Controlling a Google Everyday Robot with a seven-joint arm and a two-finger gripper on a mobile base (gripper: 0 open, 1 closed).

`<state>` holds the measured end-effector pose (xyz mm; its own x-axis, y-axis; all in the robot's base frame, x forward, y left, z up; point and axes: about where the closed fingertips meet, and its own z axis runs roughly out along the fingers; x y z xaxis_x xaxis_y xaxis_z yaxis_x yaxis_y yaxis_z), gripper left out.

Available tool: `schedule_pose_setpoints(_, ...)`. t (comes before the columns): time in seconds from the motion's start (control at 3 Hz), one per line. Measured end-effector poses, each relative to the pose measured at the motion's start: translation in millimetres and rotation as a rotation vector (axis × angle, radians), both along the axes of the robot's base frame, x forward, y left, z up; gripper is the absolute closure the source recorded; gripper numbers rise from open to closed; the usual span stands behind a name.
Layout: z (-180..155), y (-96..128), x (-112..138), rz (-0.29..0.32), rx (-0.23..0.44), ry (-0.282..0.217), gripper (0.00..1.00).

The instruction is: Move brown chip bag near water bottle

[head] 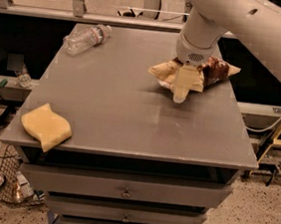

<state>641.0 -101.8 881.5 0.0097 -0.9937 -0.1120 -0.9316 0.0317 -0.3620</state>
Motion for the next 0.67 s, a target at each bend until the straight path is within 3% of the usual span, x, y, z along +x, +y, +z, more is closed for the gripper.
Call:
schedule_pose_setpoints(0.33, -15.9, 1.7, 7.3, -0.021, -0.025, 0.023, 0.18)
schedule_pose_setpoints(0.67, -25.0, 7.5, 12.0, -0.018, -0.040, 0.040, 0.42)
